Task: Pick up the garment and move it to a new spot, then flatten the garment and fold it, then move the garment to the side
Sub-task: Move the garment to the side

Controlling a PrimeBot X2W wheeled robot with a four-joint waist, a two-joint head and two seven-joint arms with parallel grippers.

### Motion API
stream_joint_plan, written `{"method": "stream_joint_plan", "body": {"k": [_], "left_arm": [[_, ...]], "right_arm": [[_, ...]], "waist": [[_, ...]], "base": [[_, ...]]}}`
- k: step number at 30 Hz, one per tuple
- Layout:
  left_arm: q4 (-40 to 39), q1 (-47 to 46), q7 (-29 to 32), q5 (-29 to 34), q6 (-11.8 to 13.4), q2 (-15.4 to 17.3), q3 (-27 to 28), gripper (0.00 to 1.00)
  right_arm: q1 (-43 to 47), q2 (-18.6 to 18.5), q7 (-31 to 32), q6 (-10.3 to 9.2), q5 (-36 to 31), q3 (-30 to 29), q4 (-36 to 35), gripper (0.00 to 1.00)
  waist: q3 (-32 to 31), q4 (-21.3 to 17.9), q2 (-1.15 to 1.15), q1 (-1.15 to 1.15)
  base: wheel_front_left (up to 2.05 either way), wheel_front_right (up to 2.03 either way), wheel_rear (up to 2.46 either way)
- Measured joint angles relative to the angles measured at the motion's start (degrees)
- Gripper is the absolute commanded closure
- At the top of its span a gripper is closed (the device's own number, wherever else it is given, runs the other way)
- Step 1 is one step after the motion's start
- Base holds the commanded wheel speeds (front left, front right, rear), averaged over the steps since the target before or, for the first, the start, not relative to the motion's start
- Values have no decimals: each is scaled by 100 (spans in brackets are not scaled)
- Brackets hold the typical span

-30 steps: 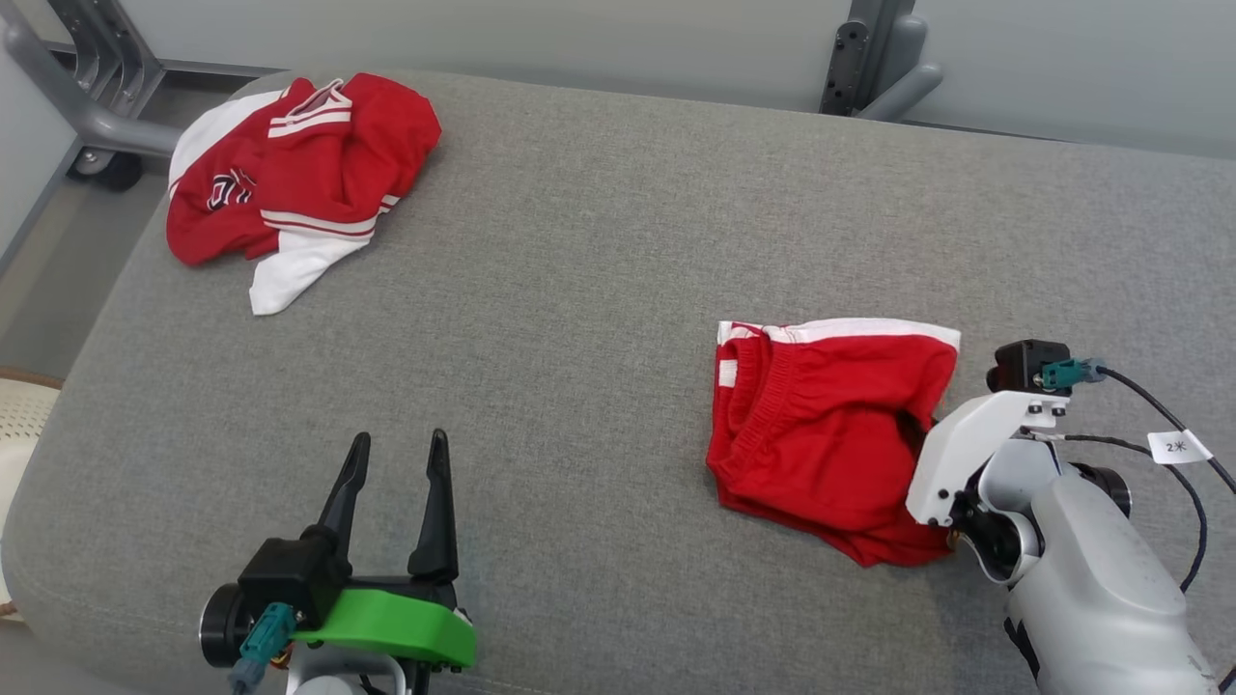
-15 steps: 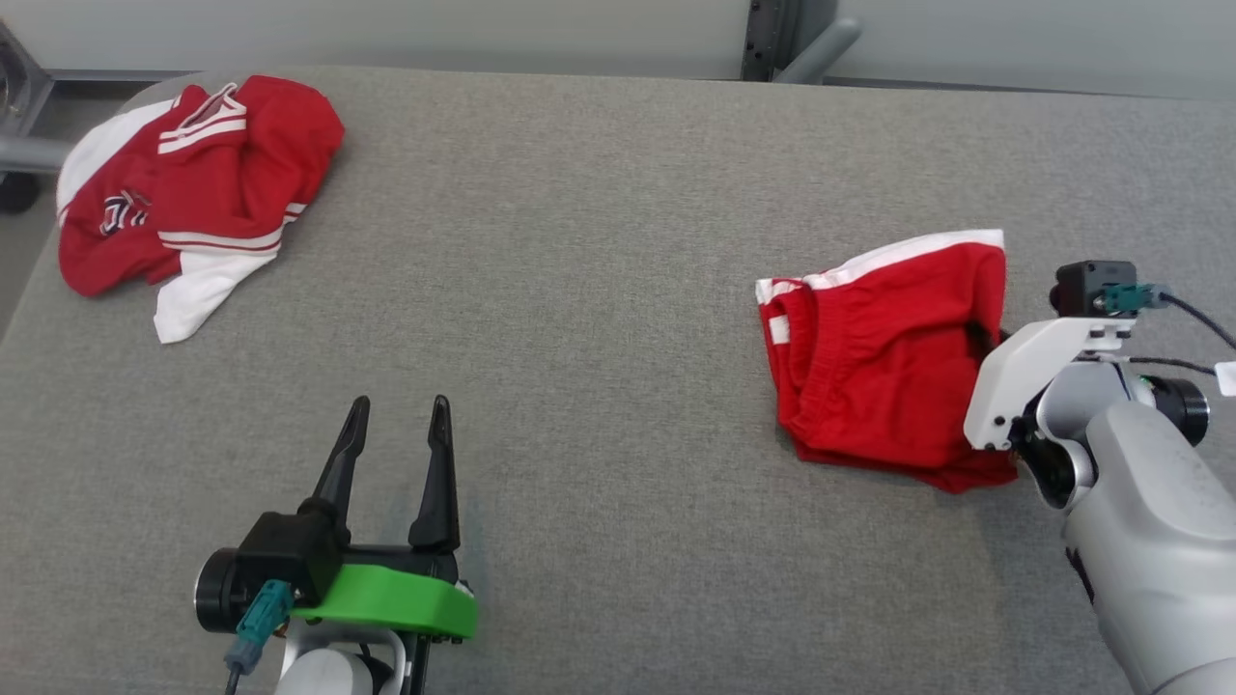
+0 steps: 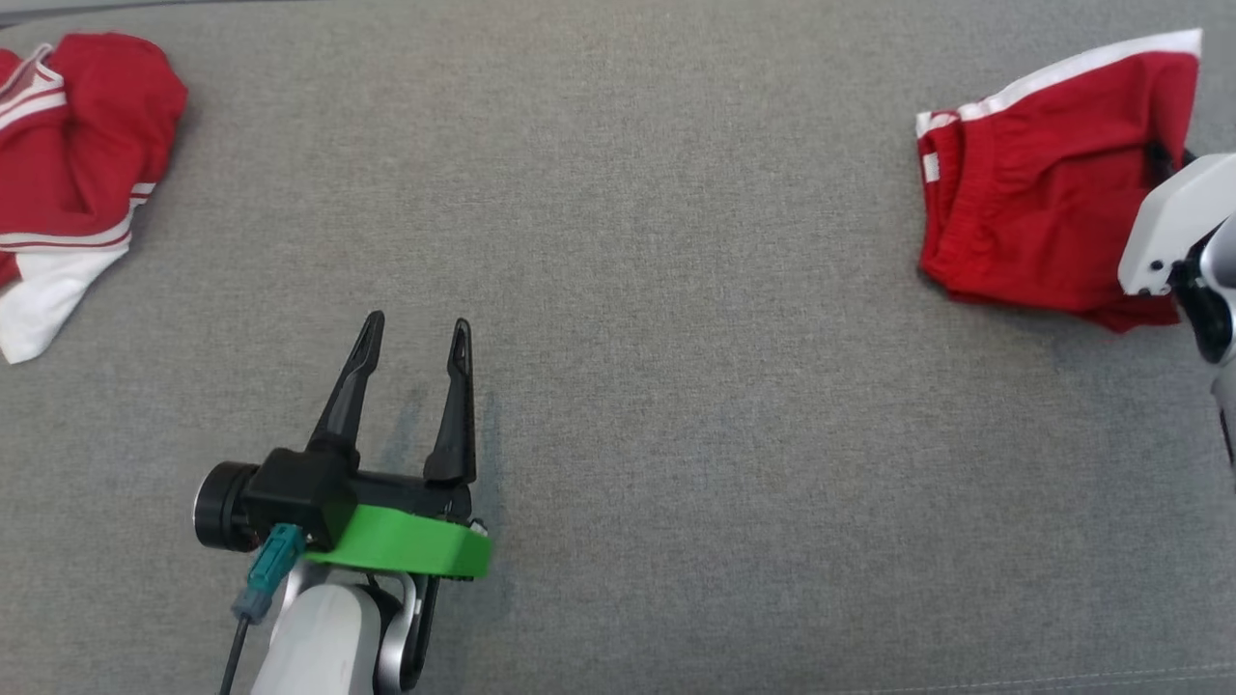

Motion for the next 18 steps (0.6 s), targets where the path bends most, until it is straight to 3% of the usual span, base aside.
{"method": "stream_joint_plan", "body": {"k": [10, 18], "left_arm": [[-100, -332, 0, 268, -122, 4, -23, 0], [-199, -464, 0, 402, -167, 11, -96, 0]], "right_arm": [[-628, -641, 116, 0, -594, -413, 129, 100], [-1007, -1056, 188, 0, -1202, -738, 247, 100]], "waist": [[748, -216, 0, 0], [1171, -147, 0, 0]], "base": [[0, 0, 0], [0, 0, 0]]}}
